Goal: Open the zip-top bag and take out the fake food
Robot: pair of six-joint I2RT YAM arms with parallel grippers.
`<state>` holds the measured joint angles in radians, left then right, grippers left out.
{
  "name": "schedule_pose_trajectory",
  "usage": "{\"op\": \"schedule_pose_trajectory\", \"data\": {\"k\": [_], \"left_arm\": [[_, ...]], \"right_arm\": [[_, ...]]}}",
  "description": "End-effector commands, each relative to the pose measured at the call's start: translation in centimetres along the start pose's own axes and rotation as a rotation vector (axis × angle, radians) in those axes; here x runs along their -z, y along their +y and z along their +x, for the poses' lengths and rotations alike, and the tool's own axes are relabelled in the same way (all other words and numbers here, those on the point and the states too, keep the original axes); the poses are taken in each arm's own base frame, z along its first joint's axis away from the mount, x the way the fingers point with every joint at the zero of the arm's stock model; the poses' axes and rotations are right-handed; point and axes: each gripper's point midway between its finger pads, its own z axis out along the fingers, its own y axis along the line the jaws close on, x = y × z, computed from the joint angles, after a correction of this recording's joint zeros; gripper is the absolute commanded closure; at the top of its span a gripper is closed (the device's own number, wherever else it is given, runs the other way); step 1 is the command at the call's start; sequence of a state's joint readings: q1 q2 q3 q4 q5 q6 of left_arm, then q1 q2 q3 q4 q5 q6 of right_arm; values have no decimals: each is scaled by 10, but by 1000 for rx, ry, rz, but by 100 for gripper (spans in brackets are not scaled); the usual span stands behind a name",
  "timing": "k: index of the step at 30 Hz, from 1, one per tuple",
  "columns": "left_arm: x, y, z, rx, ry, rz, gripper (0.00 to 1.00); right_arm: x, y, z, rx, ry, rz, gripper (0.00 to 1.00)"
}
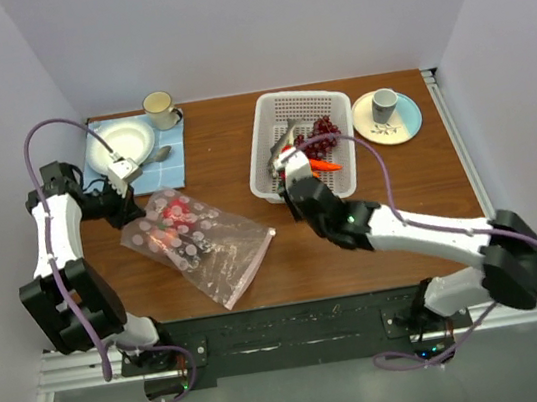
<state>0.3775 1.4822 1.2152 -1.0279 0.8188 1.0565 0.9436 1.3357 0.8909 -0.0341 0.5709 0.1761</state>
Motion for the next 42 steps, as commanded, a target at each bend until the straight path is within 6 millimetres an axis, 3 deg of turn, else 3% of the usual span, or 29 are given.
{"op": "schedule_pose_trajectory", "data": {"k": [1,2,3,6,9,10,11,12,13,14,15,16,17,18,20,24,26,27,30,32,33,34,38,42], "left_arm": [[7,-21,-28,-7,-58,54,100],[10,-24,-33,-10,-65,59,100],[14,-26,-38,-20,-74,55,100],[21,-30,-49,-32,-96,51,100],[22,-32,-49,-35,-92,49,100],[21,-31,-45,-34,-80,43,100],[17,-28,-39,-32,-71,37,100],[13,-26,-33,-24,-59,33,100],[9,-23,-26,-16,-36,26,100],[1,-19,-15,1,-20,28,100],[-2,-16,-9,18,-7,25,100],[-6,-13,-1,27,13,18,100],[-12,-10,6,34,22,14,100],[-17,-8,12,52,35,18,100],[-24,-2,26,64,62,4,100],[-33,7,46,81,113,-32,100],[-37,10,55,89,127,-41,100],[-38,11,57,90,137,-47,100],[-39,16,61,103,152,-64,100],[-34,21,54,99,149,-84,63],[-31,23,50,98,148,-93,39],[-24,26,40,87,140,-106,1],[8,29,-8,14,58,-174,0],[23,13,-52,-5,-74,-132,0]], "right_arm": [[-44,-47,-51,-117,-65,194,80],[-52,-55,-52,-118,-58,219,70],[-59,-57,-46,-110,-25,234,45],[-72,-56,-37,-92,34,254,20],[-63,-54,-37,-121,24,223,14],[-57,-51,-29,-122,30,193,14],[-43,-49,-44,-150,-19,150,15],[-34,-37,-46,-154,-31,70,21],[-26,-29,-33,-142,-19,20,27],[-6,-16,-47,-152,-78,-59,37],[4,-3,-42,-128,-77,-125,59],[13,6,-25,-94,-56,-155,76],[29,31,-25,-66,-83,-231,92],[40,41,-22,-43,-92,-269,100],[58,71,8,6,-52,-377,100],[73,99,63,5,32,-499,100],[80,114,73,0,38,-568,100],[78,117,88,16,66,-572,100],[71,128,101,40,89,-582,100],[68,134,101,47,84,-592,100],[66,138,98,49,80,-597,100],[63,142,102,56,88,-600,100],[56,150,102,67,88,-605,100],[53,154,104,58,88,-607,100]]}}
